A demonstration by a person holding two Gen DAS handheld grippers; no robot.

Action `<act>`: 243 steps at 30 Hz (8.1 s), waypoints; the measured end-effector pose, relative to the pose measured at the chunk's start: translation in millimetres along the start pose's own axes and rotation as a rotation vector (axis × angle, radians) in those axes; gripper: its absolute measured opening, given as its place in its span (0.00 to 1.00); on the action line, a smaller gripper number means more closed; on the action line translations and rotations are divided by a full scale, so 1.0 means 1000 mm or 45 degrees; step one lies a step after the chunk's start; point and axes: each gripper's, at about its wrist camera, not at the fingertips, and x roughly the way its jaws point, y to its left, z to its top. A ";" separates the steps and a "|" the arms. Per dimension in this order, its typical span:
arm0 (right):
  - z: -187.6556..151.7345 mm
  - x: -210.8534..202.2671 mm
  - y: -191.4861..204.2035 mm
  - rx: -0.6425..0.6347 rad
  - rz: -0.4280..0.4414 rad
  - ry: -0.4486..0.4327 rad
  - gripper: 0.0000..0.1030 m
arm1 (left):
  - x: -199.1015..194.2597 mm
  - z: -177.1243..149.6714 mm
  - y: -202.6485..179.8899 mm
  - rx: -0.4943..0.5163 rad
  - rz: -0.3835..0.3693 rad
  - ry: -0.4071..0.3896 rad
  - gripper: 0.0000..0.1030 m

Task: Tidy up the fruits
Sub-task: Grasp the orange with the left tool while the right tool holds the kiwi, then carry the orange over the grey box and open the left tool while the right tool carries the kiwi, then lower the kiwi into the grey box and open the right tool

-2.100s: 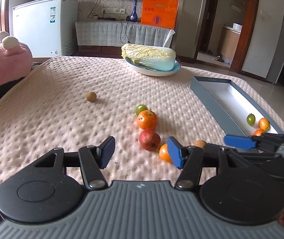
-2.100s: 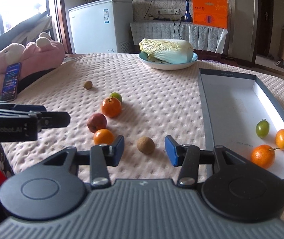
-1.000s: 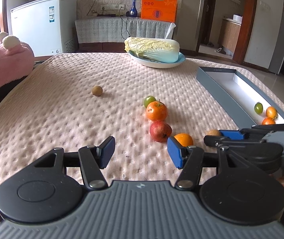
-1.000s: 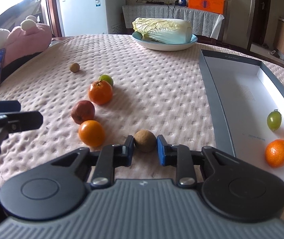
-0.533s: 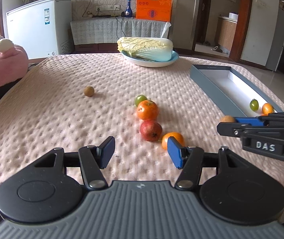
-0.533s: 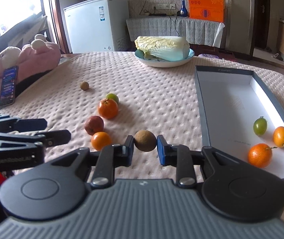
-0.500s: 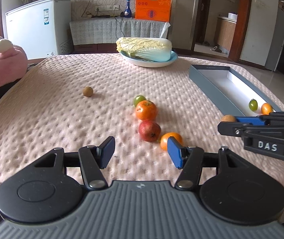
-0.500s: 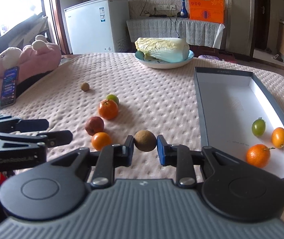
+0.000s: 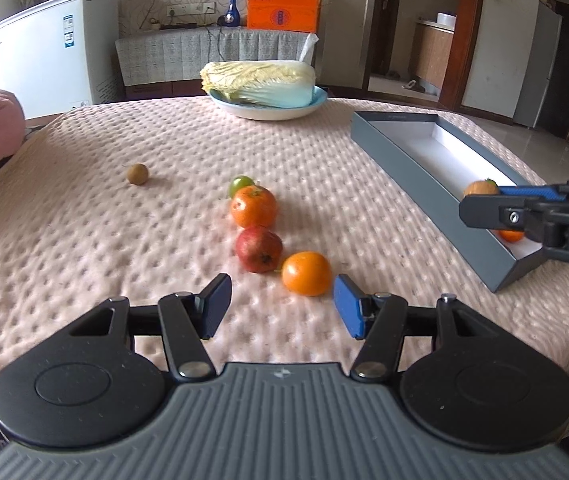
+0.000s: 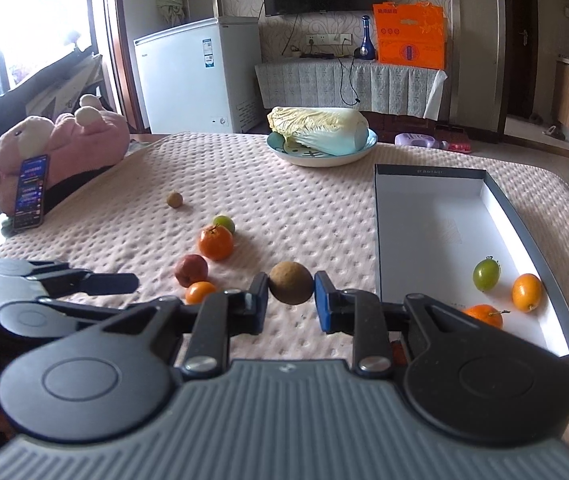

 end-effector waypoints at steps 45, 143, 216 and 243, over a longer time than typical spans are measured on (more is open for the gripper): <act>0.001 -0.009 -0.007 0.001 0.018 -0.023 0.27 | 0.022 0.014 -0.024 -0.027 0.015 -0.023 0.38; -0.029 -0.061 -0.092 0.138 -0.162 -0.015 0.27 | 0.098 0.084 -0.174 0.100 -0.267 -0.130 0.38; -0.010 0.005 -0.073 0.226 -0.174 0.010 0.27 | 0.016 0.067 -0.095 0.091 -0.128 -0.202 0.51; -0.007 0.014 -0.069 0.270 -0.168 0.023 0.27 | -0.048 0.022 -0.032 -0.014 -0.052 -0.140 0.51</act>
